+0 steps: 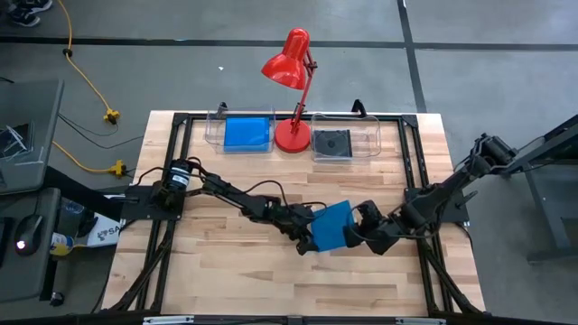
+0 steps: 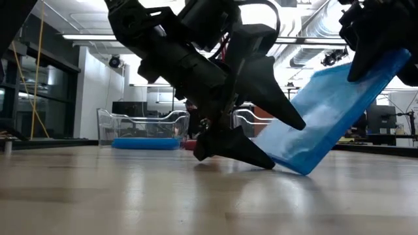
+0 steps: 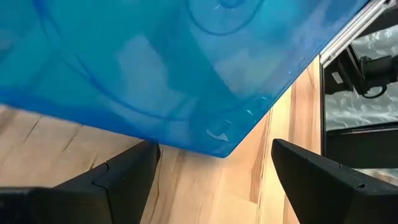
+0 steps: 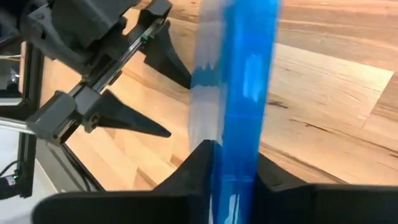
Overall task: Pick & place jewel cases by type
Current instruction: Put the blue cd case into the left transparent bin
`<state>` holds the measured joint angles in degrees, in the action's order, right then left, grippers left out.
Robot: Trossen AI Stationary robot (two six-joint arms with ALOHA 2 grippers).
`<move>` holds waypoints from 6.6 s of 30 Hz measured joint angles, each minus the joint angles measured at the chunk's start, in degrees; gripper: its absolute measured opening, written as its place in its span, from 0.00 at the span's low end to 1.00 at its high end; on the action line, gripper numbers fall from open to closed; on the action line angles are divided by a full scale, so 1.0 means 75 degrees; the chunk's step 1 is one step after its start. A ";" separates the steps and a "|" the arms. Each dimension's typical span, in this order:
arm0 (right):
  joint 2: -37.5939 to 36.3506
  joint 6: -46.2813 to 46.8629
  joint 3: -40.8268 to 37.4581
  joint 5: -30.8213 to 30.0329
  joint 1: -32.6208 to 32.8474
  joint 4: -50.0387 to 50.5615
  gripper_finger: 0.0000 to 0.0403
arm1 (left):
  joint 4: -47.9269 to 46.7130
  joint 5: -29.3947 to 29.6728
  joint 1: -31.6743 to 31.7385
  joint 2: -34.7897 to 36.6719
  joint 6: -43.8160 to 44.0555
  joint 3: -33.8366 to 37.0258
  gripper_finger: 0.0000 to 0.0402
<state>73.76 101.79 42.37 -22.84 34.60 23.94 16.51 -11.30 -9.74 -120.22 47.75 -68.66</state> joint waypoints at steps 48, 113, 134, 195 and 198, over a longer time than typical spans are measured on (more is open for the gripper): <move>0.0003 -0.0958 0.3429 -0.1528 0.1982 0.4054 0.03 | 0.1439 -0.1651 0.0002 0.0564 -0.1294 0.0020 0.78; -0.1426 -0.5559 0.3949 -0.5068 0.2409 0.3110 0.03 | 0.4055 0.2394 0.0047 0.2853 -0.2527 0.0015 0.64; -0.1765 -0.5928 0.3946 -0.4572 0.2409 0.3099 0.03 | 0.4021 0.1849 0.0047 0.2850 -0.3410 0.0015 0.08; -0.3159 -0.8458 0.3958 -0.4782 0.3179 0.1423 0.27 | 0.4042 0.1540 0.0061 0.3120 -0.4466 0.0020 0.05; -0.3200 -0.8460 0.3958 -0.5013 0.3354 0.1435 0.27 | 0.3655 0.1526 0.0061 0.3390 -0.4701 0.0020 0.05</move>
<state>49.76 38.35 72.05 -60.44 59.75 34.71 43.92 0.14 -9.28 -94.80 12.49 -68.51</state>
